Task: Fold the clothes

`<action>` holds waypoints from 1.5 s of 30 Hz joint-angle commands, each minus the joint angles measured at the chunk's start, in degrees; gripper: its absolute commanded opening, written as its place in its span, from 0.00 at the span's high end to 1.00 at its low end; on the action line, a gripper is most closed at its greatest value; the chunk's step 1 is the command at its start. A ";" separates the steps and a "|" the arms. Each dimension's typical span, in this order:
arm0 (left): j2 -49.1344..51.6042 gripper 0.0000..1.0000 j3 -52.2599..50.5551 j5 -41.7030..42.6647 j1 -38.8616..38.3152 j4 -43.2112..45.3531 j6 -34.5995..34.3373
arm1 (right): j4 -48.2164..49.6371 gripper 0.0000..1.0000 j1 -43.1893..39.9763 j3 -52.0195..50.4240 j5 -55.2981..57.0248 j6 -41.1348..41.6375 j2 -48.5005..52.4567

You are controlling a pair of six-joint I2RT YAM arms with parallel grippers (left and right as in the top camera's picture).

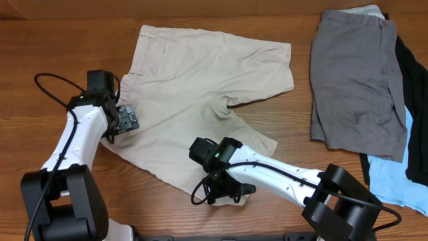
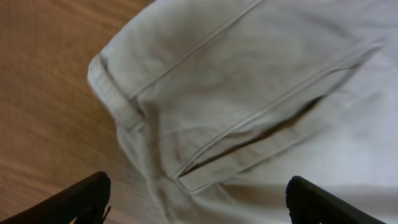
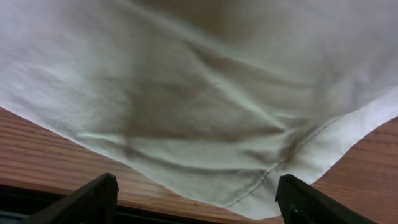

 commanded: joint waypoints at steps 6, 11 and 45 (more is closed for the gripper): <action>0.57 0.14 -1.49 -3.65 4.46 3.28 -11.87 | 1.29 0.25 0.50 -2.99 0.57 -8.87 -1.05; 0.57 0.29 -4.20 -3.65 4.48 5.77 -14.08 | 1.68 0.28 0.48 -2.99 1.66 -9.20 -1.05; 0.42 0.96 -13.31 -2.47 4.39 16.00 -16.68 | 2.05 0.96 0.48 -2.99 -0.42 -4.13 -1.01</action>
